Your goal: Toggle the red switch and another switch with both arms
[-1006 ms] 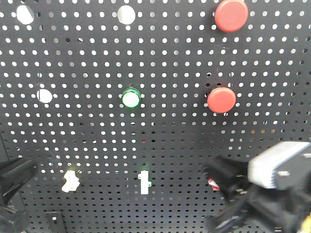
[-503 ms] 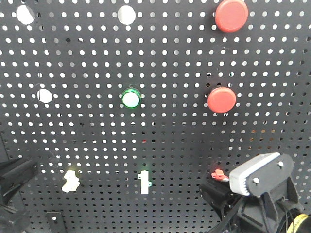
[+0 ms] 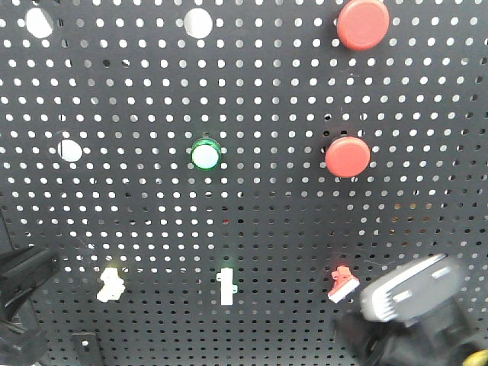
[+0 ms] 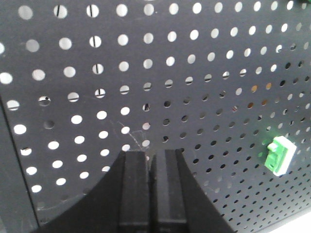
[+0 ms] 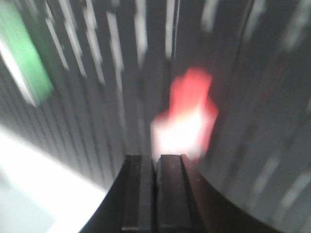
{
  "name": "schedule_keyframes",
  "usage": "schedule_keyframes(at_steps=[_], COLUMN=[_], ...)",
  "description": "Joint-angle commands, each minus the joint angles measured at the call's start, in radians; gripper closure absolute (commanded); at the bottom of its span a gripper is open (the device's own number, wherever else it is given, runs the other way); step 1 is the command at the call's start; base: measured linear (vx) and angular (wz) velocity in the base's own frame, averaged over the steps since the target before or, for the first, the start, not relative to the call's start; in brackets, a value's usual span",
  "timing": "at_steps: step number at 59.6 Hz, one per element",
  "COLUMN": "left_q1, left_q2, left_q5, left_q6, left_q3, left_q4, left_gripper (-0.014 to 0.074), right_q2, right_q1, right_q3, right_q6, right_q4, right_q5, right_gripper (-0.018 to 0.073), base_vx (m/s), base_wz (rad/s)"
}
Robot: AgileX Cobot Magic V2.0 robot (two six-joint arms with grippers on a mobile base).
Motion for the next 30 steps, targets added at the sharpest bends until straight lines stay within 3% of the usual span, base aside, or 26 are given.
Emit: schedule_keyframes(at_steps=[1, 30], left_q1=[-0.007, -0.007], left_q2=[-0.010, -0.010], left_q5=[-0.081, -0.077], left_q6=[-0.008, -0.008], left_q3=[-0.029, -0.029], left_q4=[-0.005, -0.005], left_gripper=[0.0594, 0.0594], right_q2=[-0.079, -0.152], right_q1=[-0.003, -0.006], right_q3=[-0.031, -0.031], right_q6=[0.001, 0.001], right_q4=[-0.002, -0.002], right_q5=[-0.155, -0.170], right_gripper=[0.0566, 0.0566], base_vx=[0.00, 0.00], base_wz=[0.00, 0.00])
